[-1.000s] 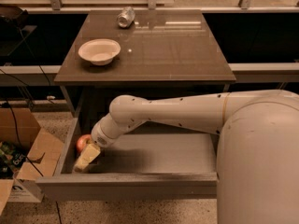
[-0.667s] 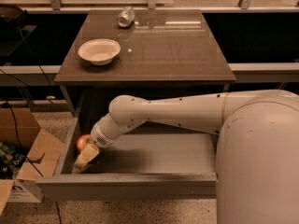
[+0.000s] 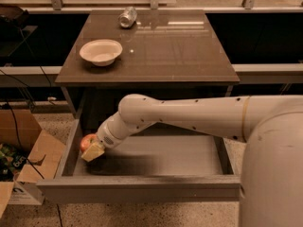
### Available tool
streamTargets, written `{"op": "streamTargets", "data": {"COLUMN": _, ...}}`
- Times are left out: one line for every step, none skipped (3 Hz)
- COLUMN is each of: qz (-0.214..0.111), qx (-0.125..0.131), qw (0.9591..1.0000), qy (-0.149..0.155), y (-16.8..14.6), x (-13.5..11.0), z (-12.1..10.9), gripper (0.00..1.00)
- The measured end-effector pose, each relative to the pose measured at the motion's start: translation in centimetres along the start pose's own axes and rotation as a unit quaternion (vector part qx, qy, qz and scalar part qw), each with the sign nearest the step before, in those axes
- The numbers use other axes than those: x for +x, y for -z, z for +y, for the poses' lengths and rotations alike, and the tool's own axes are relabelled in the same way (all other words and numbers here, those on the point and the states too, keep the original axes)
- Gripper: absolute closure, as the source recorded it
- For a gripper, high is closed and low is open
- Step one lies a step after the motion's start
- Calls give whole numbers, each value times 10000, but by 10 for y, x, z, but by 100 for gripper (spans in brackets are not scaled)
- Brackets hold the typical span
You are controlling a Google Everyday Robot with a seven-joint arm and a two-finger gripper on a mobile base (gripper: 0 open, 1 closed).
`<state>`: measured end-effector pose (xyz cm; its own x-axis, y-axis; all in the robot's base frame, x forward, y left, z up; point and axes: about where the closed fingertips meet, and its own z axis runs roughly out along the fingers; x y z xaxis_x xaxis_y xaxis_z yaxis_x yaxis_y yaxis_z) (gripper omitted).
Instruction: Pick apple from top drawer and place on counter
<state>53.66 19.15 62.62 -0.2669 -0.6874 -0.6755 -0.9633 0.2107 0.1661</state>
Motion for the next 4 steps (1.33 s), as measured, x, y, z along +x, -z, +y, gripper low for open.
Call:
{"op": "streamTargets", "data": {"qz": -208, "qx": -117, "qw": 9997, "qy": -82, "y": 37, "x": 1, "z": 1, "gripper": 96}}
{"op": "streamTargets", "data": {"qz": -196, "qx": -36, "qw": 9998, "qy": 56, "y": 97, "x": -8, "z": 14, "gripper": 100}}
{"op": "streamTargets", "data": {"qz": -29, "qx": 289, "qw": 9986, "qy": 434, "y": 169, "x": -43, "z": 26, "gripper": 100}}
{"op": "streamTargets", "data": {"qz": 337, "qx": 829, "qw": 9921, "qy": 879, "y": 261, "x": -97, "z": 23, "gripper": 100}}
